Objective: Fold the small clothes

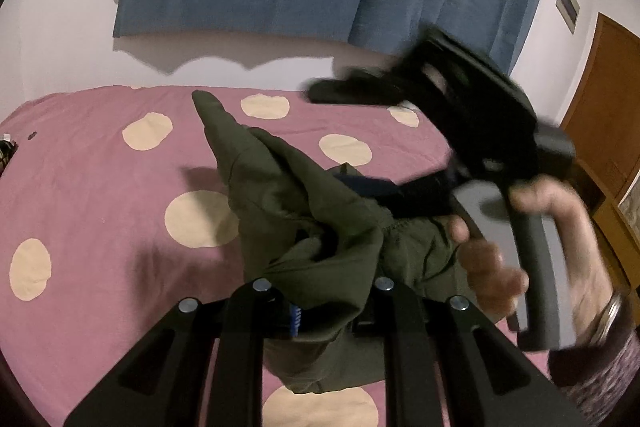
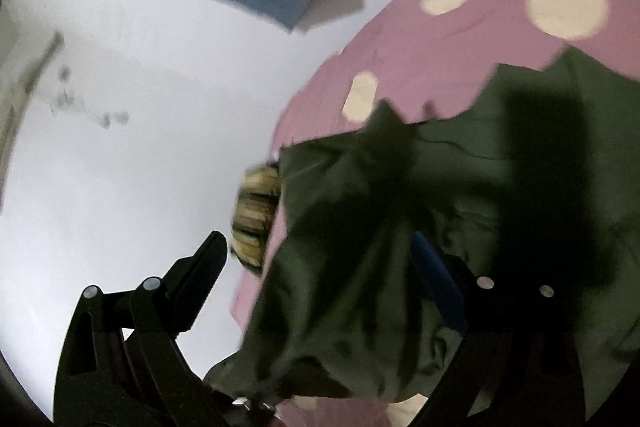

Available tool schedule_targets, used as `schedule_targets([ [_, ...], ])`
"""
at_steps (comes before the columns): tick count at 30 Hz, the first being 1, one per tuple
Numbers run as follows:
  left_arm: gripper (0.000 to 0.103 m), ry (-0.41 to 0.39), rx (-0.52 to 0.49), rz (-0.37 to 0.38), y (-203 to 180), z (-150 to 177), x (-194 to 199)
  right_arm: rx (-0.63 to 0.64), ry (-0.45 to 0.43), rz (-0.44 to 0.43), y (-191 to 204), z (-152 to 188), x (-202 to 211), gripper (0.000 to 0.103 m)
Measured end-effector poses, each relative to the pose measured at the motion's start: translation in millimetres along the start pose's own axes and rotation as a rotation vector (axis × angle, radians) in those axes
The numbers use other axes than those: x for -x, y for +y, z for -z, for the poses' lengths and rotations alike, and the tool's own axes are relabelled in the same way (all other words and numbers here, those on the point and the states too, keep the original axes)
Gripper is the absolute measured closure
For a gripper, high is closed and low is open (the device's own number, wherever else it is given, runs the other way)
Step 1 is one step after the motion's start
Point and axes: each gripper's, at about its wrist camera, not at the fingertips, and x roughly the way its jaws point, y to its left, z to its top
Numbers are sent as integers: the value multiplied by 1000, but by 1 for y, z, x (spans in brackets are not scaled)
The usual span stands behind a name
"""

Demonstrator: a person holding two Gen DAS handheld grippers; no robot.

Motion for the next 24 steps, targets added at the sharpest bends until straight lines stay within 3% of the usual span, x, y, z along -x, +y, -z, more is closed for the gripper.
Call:
schedule_targets([
  [7, 86, -13, -38, -21, -9, 7, -2, 131, 207, 243, 22, -8, -58, 10],
  [8, 86, -13, -46, -29, -11, 8, -3, 156, 226, 269, 23, -7, -64, 15],
  [9, 86, -13, -53, -38, -13, 9, -4, 175, 232, 290, 23, -5, -67, 36],
  [11, 85, -8, -58, -60, -13, 9, -7, 197, 251, 341, 19, -1, -75, 61],
  [13, 80, 0, -42, -50, -11, 9, -9, 206, 235, 353, 14, 1, -71, 74],
  [15, 64, -4, -32, -35, -11, 11, -7, 194, 206, 336, 8, 1, -63, 83],
  [17, 45, -12, -35, -13, -13, 15, -2, 182, 179, 314, 3, 3, -51, 86],
  [19, 35, -32, -47, -3, -16, 22, 7, 166, 149, 290, -2, 7, -33, 88],
  [24, 28, -42, -55, 37, -14, 44, 22, 148, 79, 244, -16, 15, 17, 90],
])
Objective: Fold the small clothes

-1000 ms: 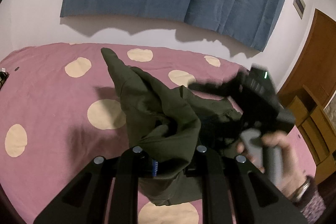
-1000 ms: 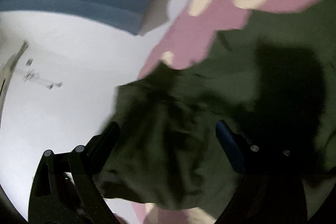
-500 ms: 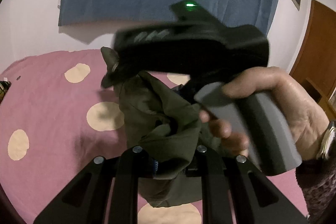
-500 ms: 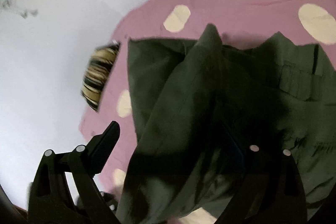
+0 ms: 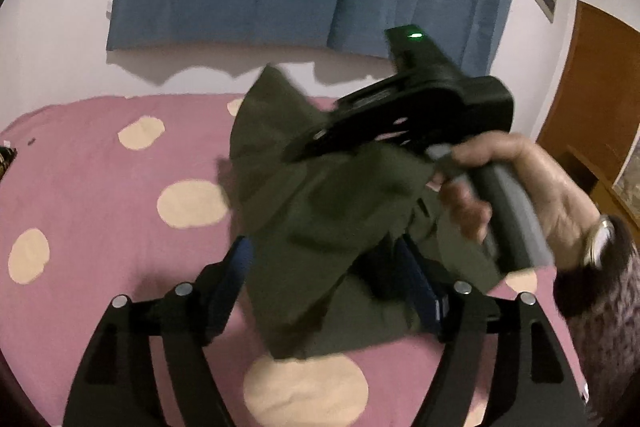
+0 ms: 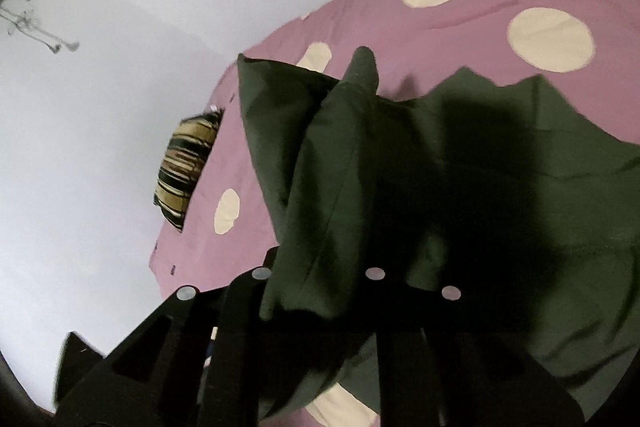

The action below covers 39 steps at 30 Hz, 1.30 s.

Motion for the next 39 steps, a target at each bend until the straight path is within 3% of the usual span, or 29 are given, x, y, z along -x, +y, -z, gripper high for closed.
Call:
schedule_targets([
  [9, 26, 91, -7, -10, -2, 26, -29, -138, -94, -77, -74, 37, 59, 93],
  [19, 23, 135, -51, -25, -6, 41, -59, -258, -133, -152, -146, 78, 66, 92],
  [22, 23, 164, -62, -32, -2, 46, -70, -286, -143, -177, -156, 90, 61, 84],
  [25, 23, 174, -57, -39, 2, 50, -76, -304, -157, -193, -155, 94, 62, 70],
  [27, 23, 176, -53, -43, 3, 51, -78, -321, -168, -225, -155, 95, 63, 41],
  [30, 23, 180, -45, -39, 6, 51, -79, -332, -189, -253, -146, 97, 65, 24],
  [39, 23, 165, -42, -35, 7, 53, -76, -278, -246, -167, -110, 134, 72, 8],
])
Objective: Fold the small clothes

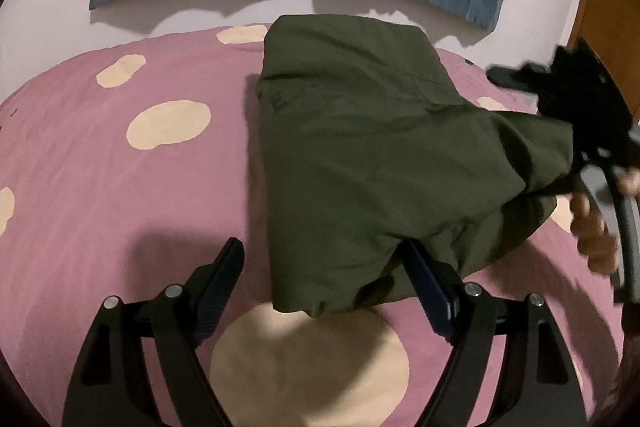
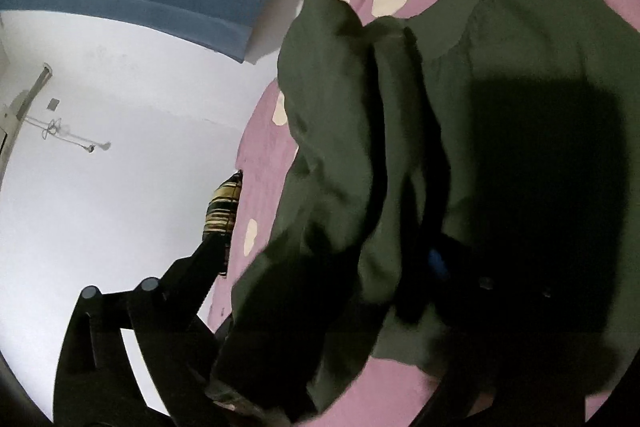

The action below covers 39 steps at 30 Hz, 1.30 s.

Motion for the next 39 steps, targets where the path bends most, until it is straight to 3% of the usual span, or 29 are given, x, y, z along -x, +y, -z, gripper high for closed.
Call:
schedule_targets([
  [6, 23, -22, -4, 11, -3, 3, 9, 11, -63, 56, 1, 32, 6, 8],
  [11, 23, -54, 1, 19, -2, 3, 23, -59, -65, 33, -2, 34, 3, 8],
  [16, 23, -41, 11, 36, 3, 13, 33, -96, 20, 5, -3, 30, -7, 8],
  [17, 23, -36, 7, 29, 4, 16, 34, -85, 23, 5, -1, 29, -7, 10],
  [19, 23, -32, 1, 15, 5, 20, 36, -62, 25, 14, 5, 27, -10, 32],
  [20, 23, -30, 4, 7, 6, 21, 36, -64, 39, 17, 9, 27, -14, 50],
  [21, 23, -27, 12, 4, 8, 22, 37, -71, 49, 19, 11, 26, -18, 60],
  [24, 23, -22, 45, 17, 11, 21, 41, -31, 61, 48, 20, 19, -19, 75],
  [27, 23, -27, 65, 25, 12, 21, 46, 40, 23, 50, 40, 11, -1, 83],
  [31, 23, -27, 70, 24, 10, 22, 48, 90, -38, 51, 48, 8, 29, 86],
  [39, 23, -11, 47, 58, -6, 15, 43, 54, -127, 41, 10, 15, 73, 88],
])
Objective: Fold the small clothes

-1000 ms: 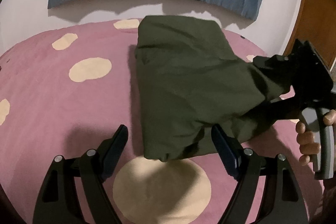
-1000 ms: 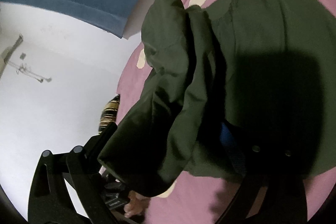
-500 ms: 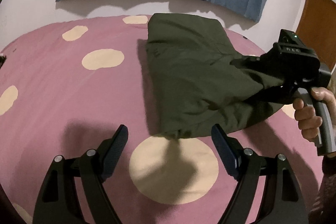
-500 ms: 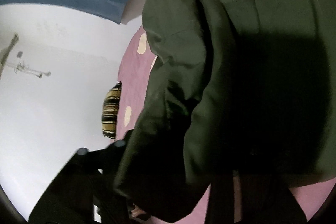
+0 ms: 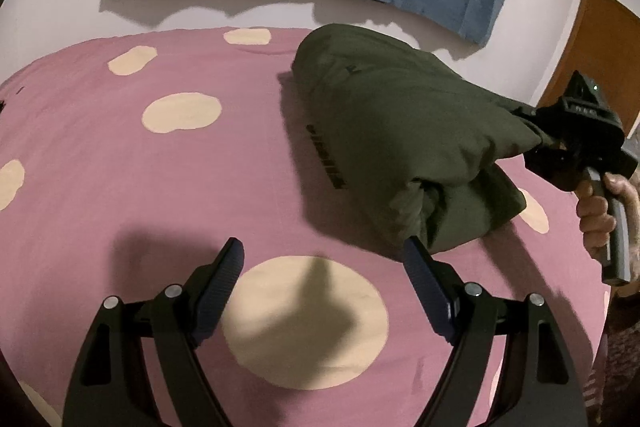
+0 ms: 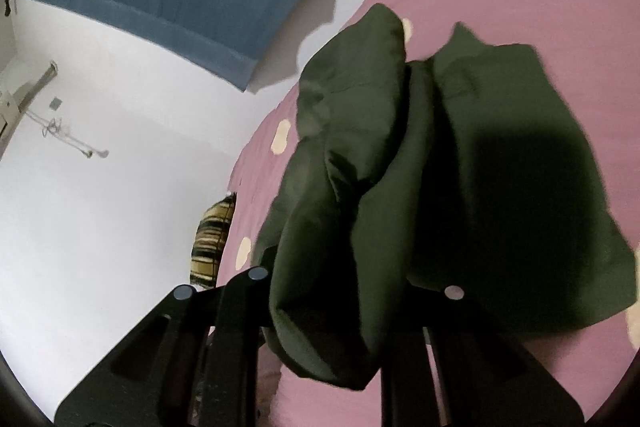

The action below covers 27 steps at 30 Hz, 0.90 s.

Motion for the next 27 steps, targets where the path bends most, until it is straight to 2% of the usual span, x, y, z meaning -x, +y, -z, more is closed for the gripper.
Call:
schedule_targets([
  [6, 22, 3, -68, 24, -34, -10, -15, -5, -17, -22, -11, 0, 1, 88],
  [10, 22, -2, -118, -35, -48, -16, -32, 19, -44, -16, -7, -4, 6, 89],
  [12, 20, 2, -111, -73, -45, -19, -41, 16, -59, -14, -15, 1, 15, 90],
  [17, 19, 55, -35, 4, -38, -21, -54, -35, -87, 13, -46, 11, 30, 91],
  [21, 18, 86, -53, -20, -39, -17, -65, -98, -77, 44, -85, 20, 29, 92],
  [24, 18, 114, -14, 5, -34, -15, -73, -139, -71, 24, -105, 23, 23, 92],
  [27, 18, 111, -21, 1, -33, -15, -75, -151, -69, 4, -109, 22, 20, 93],
])
